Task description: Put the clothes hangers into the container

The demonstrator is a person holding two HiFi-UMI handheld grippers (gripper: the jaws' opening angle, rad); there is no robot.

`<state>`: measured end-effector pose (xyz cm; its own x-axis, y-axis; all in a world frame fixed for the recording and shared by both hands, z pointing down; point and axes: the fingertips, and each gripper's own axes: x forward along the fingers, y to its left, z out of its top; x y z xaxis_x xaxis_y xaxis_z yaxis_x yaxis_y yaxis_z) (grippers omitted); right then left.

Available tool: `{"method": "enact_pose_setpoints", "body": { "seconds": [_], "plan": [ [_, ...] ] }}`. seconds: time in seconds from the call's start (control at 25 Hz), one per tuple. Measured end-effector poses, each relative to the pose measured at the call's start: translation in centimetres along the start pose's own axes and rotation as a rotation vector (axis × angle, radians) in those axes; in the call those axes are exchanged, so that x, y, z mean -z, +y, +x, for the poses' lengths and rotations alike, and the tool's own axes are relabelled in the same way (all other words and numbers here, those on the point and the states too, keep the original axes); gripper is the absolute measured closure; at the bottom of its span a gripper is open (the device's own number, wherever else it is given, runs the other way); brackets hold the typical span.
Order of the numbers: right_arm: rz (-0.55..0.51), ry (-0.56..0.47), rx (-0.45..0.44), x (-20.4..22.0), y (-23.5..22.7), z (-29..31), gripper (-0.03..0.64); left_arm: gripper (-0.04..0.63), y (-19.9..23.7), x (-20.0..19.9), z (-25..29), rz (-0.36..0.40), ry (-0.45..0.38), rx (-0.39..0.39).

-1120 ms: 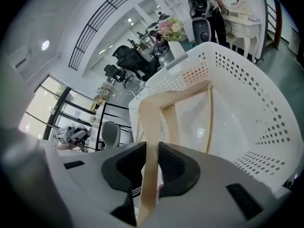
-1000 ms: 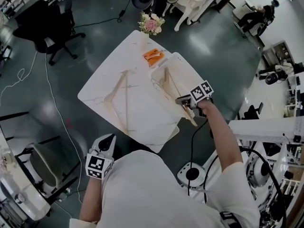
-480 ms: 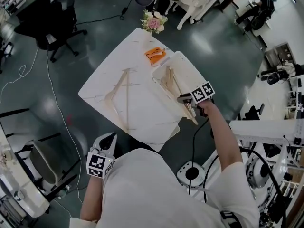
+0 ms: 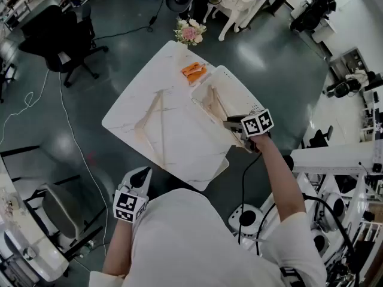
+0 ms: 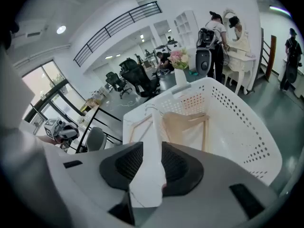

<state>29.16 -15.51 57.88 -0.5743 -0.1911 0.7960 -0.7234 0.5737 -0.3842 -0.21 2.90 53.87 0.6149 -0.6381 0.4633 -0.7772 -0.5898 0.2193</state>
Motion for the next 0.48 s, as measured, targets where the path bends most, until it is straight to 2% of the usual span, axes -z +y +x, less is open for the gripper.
{"method": "enact_pose_setpoints", "body": {
  "seconds": [0.08, 0.48],
  "plan": [
    [-0.003, -0.04, -0.019, 0.2, 2.2, 0.0, 0.527, 0.594, 0.0, 0.0, -0.3, 0.005, 0.0, 0.007],
    [-0.07, -0.149, -0.128, 2.9, 13.8, 2.0, 0.562, 0.594, 0.1, -0.2, -1.5, -0.005, -0.02, 0.023]
  ]
}}
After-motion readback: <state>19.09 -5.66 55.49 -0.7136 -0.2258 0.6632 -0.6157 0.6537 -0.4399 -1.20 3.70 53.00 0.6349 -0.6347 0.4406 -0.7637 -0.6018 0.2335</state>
